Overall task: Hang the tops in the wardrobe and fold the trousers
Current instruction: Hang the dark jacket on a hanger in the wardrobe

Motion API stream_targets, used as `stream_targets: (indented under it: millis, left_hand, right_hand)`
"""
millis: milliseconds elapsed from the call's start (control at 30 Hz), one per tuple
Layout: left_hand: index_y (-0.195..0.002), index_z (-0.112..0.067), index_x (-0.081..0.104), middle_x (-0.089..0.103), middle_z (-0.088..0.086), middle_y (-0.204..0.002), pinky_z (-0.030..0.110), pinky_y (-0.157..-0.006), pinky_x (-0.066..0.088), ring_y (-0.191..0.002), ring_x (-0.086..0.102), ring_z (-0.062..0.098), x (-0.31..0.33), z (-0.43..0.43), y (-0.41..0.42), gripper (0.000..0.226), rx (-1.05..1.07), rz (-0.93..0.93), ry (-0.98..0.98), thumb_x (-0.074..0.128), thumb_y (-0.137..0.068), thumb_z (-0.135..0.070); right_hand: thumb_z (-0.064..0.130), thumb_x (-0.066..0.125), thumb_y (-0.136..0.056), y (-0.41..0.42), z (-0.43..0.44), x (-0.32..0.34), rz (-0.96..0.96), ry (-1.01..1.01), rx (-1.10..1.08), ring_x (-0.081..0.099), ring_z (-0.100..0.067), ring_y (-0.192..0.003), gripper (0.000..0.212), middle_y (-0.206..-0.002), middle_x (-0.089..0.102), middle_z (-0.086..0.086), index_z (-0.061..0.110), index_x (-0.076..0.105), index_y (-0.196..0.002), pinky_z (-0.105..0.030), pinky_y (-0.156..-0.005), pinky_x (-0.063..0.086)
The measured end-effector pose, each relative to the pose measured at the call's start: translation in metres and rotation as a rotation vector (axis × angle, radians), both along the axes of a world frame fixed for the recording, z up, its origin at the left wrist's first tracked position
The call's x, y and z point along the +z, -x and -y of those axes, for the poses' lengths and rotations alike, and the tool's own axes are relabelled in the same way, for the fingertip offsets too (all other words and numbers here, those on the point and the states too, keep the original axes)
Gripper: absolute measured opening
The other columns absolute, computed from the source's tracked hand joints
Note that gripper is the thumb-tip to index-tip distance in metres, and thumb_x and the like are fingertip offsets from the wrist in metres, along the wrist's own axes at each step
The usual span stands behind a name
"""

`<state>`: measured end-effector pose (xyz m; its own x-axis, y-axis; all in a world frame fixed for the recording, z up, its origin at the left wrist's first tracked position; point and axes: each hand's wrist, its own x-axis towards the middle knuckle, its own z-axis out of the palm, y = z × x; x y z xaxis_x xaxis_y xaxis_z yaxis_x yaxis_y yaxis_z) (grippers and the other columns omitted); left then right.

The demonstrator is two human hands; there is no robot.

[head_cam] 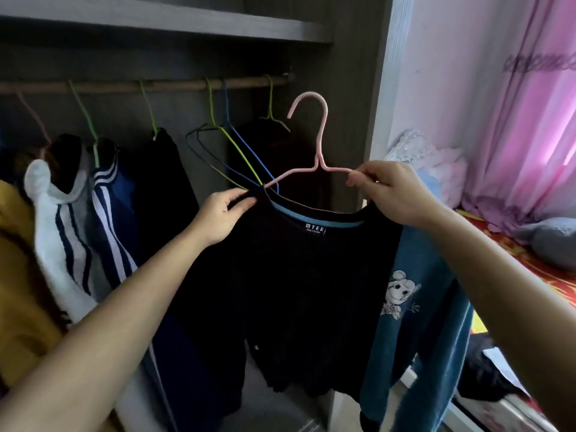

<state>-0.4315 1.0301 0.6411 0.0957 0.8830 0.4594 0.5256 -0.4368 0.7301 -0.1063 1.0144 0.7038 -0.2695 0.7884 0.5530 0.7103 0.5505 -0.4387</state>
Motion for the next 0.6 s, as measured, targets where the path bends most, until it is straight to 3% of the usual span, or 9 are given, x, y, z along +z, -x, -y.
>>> stream_targets:
  millis: [133, 200, 300, 400, 500, 600]
  left_hand:
    - [-0.106, -0.023, 0.071, 0.073, -0.003, -0.101, 0.018, -0.083, 0.046, -0.093, 0.066, 0.003, -0.007, -0.006, -0.006, 0.014, -0.022, -0.012, -0.038, 0.059, -0.099, -0.023]
    - [-0.111, -0.018, 0.071, 0.071, 0.003, -0.106, 0.027, -0.089, 0.048, -0.098, 0.065, 0.011, -0.011, -0.007, -0.006, 0.018, -0.027, -0.042, -0.057, 0.06, -0.098, -0.023]
    - [-0.12, -0.022, 0.069, 0.061, 0.007, -0.123, 0.042, -0.104, 0.042, -0.118, 0.055, 0.022, -0.013, -0.015, 0.01, 0.03, 0.095, -0.262, -0.07, 0.061, -0.096, -0.037]
    - [-0.142, -0.023, 0.051, 0.042, 0.012, -0.147, 0.045, -0.113, 0.03, -0.138, 0.034, 0.032, -0.016, -0.022, 0.044, 0.056, 0.25, -0.495, 0.033, 0.058, -0.094, -0.05]
    - [-0.152, -0.017, 0.031, 0.023, 0.017, -0.156, 0.047, -0.115, 0.024, -0.145, 0.017, 0.035, -0.021, -0.021, 0.077, 0.07, 0.361, -0.459, 0.159, 0.059, -0.094, -0.045]
    - [-0.152, -0.014, 0.027, 0.013, 0.016, -0.161, 0.052, -0.114, 0.027, -0.147, 0.01, 0.034, -0.021, -0.011, 0.1, 0.07, 0.498, -0.455, 0.111, 0.06, -0.094, -0.038]
  right_hand:
    - [0.034, 0.068, -0.091, 0.001, 0.02, 0.004, -0.306, 0.605, 0.274, 0.055, -0.004, -0.053, 0.022, -0.064, 0.061, 0.007, 0.014, 0.077, -0.089, -0.017, -0.053, 0.045]
    - [0.034, 0.07, -0.084, 0.003, 0.03, 0.002, -0.411, 0.723, 0.39, 0.054, -0.002, -0.049, 0.027, -0.064, 0.058, 0.005, 0.01, 0.077, -0.092, -0.012, -0.047, 0.044]
    - [0.029, 0.07, -0.085, 0.019, 0.036, -0.008, -0.46, 0.669, 0.353, 0.056, -0.005, -0.052, 0.018, -0.062, 0.058, 0.006, 0.014, 0.079, -0.088, -0.012, -0.051, 0.045]
    - [0.02, 0.062, -0.097, 0.038, 0.038, -0.022, -0.474, 0.584, 0.284, 0.055, -0.001, -0.053, 0.021, -0.061, 0.058, 0.008, 0.016, 0.078, -0.084, -0.01, -0.052, 0.043]
    - [0.023, 0.062, -0.098, 0.067, 0.029, -0.029, -0.556, 0.58, 0.239, 0.056, -0.007, -0.053, 0.023, -0.063, 0.058, 0.006, 0.017, 0.078, -0.083, -0.014, -0.054, 0.045]
    - [0.02, 0.057, -0.1, 0.108, 0.004, -0.024, -0.638, 0.526, 0.217, 0.049, -0.029, -0.074, 0.024, -0.064, 0.055, 0.002, 0.01, 0.073, -0.085, -0.036, -0.074, 0.04]
